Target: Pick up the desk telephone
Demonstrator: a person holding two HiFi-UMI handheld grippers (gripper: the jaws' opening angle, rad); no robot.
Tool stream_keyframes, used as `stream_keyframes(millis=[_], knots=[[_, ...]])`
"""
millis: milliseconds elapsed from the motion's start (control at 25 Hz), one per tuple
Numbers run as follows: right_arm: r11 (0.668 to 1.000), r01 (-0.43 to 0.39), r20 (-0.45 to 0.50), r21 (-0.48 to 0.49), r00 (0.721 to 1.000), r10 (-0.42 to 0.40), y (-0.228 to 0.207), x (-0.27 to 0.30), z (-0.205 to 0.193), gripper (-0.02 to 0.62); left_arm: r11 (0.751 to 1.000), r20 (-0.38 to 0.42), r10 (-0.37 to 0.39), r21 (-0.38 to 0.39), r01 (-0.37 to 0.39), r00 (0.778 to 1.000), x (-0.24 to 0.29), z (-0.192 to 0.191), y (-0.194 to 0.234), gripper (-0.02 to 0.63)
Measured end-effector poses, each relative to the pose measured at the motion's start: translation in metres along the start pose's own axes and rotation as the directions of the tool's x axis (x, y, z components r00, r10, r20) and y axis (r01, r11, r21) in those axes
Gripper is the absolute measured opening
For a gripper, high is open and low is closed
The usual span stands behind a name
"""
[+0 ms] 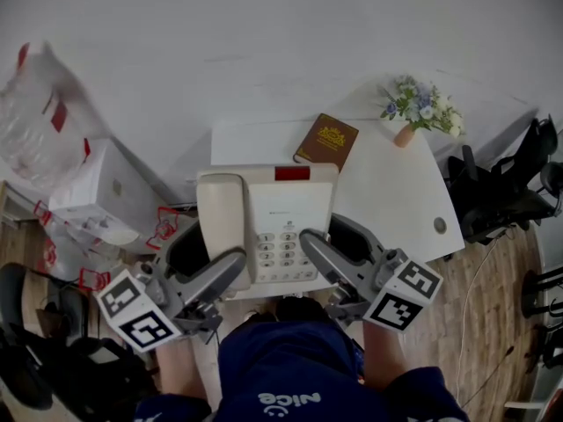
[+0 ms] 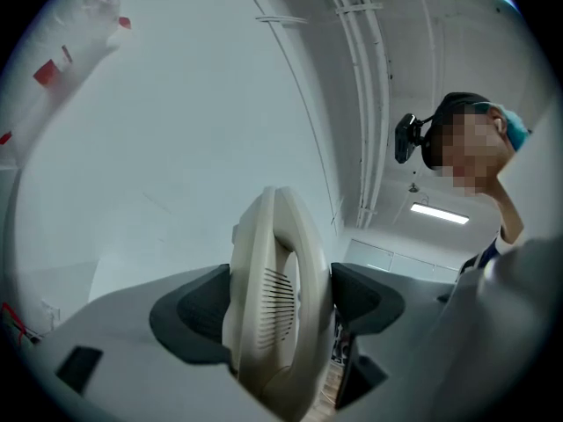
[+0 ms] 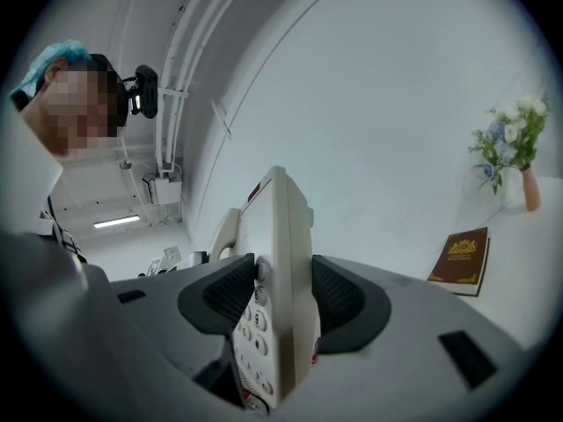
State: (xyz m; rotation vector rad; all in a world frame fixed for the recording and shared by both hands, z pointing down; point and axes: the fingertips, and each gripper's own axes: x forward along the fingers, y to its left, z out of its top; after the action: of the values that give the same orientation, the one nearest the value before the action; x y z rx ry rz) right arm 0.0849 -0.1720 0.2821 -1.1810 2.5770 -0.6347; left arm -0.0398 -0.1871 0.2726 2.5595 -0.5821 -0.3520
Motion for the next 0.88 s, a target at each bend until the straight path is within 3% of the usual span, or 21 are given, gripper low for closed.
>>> stream_keyframes(millis=[600, 880], knots=[[0.985, -0.017, 0.115, -0.173, 0.993, 0.038, 0.01, 0.007, 0.058, 0.222, 0.996, 0.071, -0.054, 0.076, 0.048, 0.996, 0.023, 0.042, -0.015, 0.373], [0.979, -0.019, 0.128, -0.203, 0.991, 0.046, 0.009, 0.009, 0.062, 0.222, 0.995, 0.082, -0.057, 0.087, 0.05, 0.995, 0.024, 0.044, -0.014, 0.373]])
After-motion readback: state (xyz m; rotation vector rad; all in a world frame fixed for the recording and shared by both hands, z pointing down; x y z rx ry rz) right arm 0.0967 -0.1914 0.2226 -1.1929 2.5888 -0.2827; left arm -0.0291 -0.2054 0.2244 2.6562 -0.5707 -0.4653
